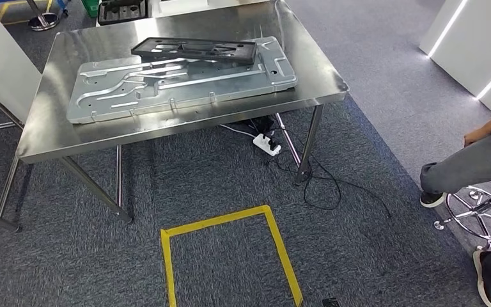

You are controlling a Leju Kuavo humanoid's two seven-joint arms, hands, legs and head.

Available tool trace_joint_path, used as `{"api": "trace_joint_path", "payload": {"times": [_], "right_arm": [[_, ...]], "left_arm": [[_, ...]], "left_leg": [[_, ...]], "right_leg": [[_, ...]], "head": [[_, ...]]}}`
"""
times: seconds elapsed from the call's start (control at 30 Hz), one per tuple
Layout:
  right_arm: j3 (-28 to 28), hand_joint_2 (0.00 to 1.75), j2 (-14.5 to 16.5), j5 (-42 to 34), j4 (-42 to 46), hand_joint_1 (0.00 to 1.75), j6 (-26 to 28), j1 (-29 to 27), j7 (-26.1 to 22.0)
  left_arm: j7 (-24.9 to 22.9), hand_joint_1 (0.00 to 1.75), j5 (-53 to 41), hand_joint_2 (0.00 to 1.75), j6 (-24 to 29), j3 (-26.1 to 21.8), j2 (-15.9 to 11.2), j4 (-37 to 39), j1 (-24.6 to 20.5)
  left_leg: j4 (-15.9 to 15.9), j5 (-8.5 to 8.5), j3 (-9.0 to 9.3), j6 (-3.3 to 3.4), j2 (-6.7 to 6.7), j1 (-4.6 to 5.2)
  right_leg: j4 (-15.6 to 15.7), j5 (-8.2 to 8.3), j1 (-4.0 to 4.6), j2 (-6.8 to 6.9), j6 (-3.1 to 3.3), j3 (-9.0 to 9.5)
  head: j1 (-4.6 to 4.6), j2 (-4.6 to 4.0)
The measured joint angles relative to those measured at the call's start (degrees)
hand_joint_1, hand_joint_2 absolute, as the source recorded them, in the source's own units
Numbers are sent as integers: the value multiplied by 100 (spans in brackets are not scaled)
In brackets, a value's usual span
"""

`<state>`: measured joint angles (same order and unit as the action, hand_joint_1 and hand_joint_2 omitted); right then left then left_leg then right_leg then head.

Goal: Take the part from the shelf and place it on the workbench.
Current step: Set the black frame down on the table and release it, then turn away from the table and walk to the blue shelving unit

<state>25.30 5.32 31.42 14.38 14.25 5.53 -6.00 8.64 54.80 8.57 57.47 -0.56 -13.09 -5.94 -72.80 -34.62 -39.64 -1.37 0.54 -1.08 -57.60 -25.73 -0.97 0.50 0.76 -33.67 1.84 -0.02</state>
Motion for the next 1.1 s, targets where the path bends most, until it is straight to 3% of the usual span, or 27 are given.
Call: {"api": "trace_joint_path", "payload": {"times": [0.07, 0.1, 0.13, 0.2, 0.27, 0.33, 0.37, 0.43, 0.5, 0.53, 0.57, 0.6, 0.67, 0.73, 0.8, 0.87, 0.97, 1.03, 1.07, 1.1], "right_arm": [[8, 0, 31, 42, -90, 0, -102, 12, 81], [9, 0, 46, 68, -117, 0, -139, 9, 110], [9, 0, 60, 100, -138, 0, -174, 4, 134], [9, 0, 83, 183, -168, 0, -232, -4, 171], [5, 0, 99, 294, -200, 0, -279, 1, 190], [-9, 0, 113, 439, -224, 0, -323, 17, 203], [-27, 0, 120, 532, -231, 0, -349, 21, 220], [-96, 0, 127, 761, -251, 0, -421, 15, 278], [-198, 0, 135, 982, -275, 0, -514, -12, 352], [-253, 0, 144, 1069, -286, 0, -564, -24, 383], [-314, 0, 155, 1145, -296, 0, -612, -32, 415], [-370, 0, 165, 1203, -304, 0, -656, -34, 442], [-469, 0, 176, 1291, -310, 0, -738, -32, 476], [-555, 0, 182, 1353, -311, 0, -812, -39, 486], [-633, 0, 187, 1397, -312, 0, -875, -45, 487], [-694, 0, 193, 1431, -312, 0, -928, -44, 498], [-773, 0, 202, 1468, -314, 0, -978, -51, 515], [-825, 0, 203, 1501, -319, 0, -1014, -60, 534], [-853, 0, 203, 1534, -320, 0, -1041, -62, 566], [-886, 0, 205, 1582, -321, 0, -1078, -61, 609]], "left_arm": [[-2, 0, -30, 0, 10, 7, -8, 0, -20], [-2, 0, -48, 0, 25, 9, -11, 0, -23], [-2, 0, -67, 0, 44, 10, -13, -1, -29], [-8, 0, -107, 0, 94, 10, -14, -1, -45], [-16, 0, -133, 0, 139, 13, -14, 0, -76], [-25, 0, -150, 0, 160, 24, -10, -1, -83], [-34, 0, -165, 0, 164, 35, -7, -1, -68], [-69, 0, -214, 0, 165, 57, -3, -1, -39], [-103, 0, -283, 0, 161, 85, -4, 0, -31], [-117, 0, -316, 0, 157, 108, -3, 0, -32], [-130, 0, -346, 0, 155, 132, -3, 0, -30], [-142, 0, -367, 0, 154, 154, -2, 0, -26], [-155, 0, -392, 0, 163, 185, 2, 0, -26], [-161, 0, -397, 0, 181, 219, 5, 0, -40], [-169, 0, -390, 0, 203, 248, 5, 0, -45], [-176, 0, -358, 0, 244, 259, 0, 0, -37], [-182, 0, -321, 0, 281, 268, 2, -1, -40], [-186, 0, -307, 0, 296, 283, 7, -1, -43], [-194, 0, -290, 0, 327, 289, 8, 0, -42], [-205, 0, -273, 0, 374, 292, 8, 0, -41]], "left_leg": [[-4, 335, 232, 20, 3, 8], [153, 522, 427, 34, 17, 13], [417, 603, 677, 54, 70, 22], [1151, 437, 1210, 103, 214, 68], [1624, 222, 1443, 170, 244, 120], [1719, 267, 1402, 254, 149, 119], [1746, 328, 1378, 296, 108, 108], [1771, 443, 1304, 367, 51, 88], [1747, 524, 1185, 403, -28, 97], [1725, 556, 1133, 402, -84, 102], [1697, 583, 1084, 395, -143, 105], [1663, 601, 1042, 384, -203, 105], [1567, 613, 947, 352, -308, 110], [1482, 621, 846, 296, -398, 112], [1469, 651, 787, 222, -487, 100], [1375, 592, 724, 155, -431, 89], [531, 130, 314, 61, -171, 64], [-29, -55, 43, 13, -121, 35], [-48, 3, 37, -1, -101, 24], [152, 158, 143, -8, -68, 16]], "right_leg": [[-18, 106, 16, 44, -6, -158], [-31, 154, 19, 77, -16, -234], [-48, 196, 22, 105, -31, -289], [-81, 260, 33, 174, -81, -345], [-79, 333, 34, 286, -155, -354], [-77, 374, 25, 364, -233, -365], [-157, 297, 15, 319, -261, -402], [-672, -106, -11, 126, -298, -599], [-1402, -541, -13, 7, -325, -830], [-1582, -620, -13, -13, -333, -845], [-1568, -604, -13, -28, -336, -760], [-1327, -494, -14, -47, -330, -566], [-555, -269, -21, -215, -290, -62], [-118, -212, -18, -360, -234, 186], [-81, -211, -11, -310, -178, 188], [-32, -173, -28, -196, -104, 204], [11, -146, -40, 0, -37, 206], [8, -148, -33, 140, -34, 199], [6, -150, -32, 204, -35, 198], [4, -153, -34, 264, -39, 203]], "head": [[-2, 0], [-3, 0], [-4, 1], [-2, 1], [4, 1], [7, 1], [11, 1], [24, 1], [31, 1], [31, 0], [31, 1], [32, 1], [33, 1], [28, 1], [25, 2], [12, 1], [-27, 0], [-27, 0], [-28, 0], [-29, 0]]}}
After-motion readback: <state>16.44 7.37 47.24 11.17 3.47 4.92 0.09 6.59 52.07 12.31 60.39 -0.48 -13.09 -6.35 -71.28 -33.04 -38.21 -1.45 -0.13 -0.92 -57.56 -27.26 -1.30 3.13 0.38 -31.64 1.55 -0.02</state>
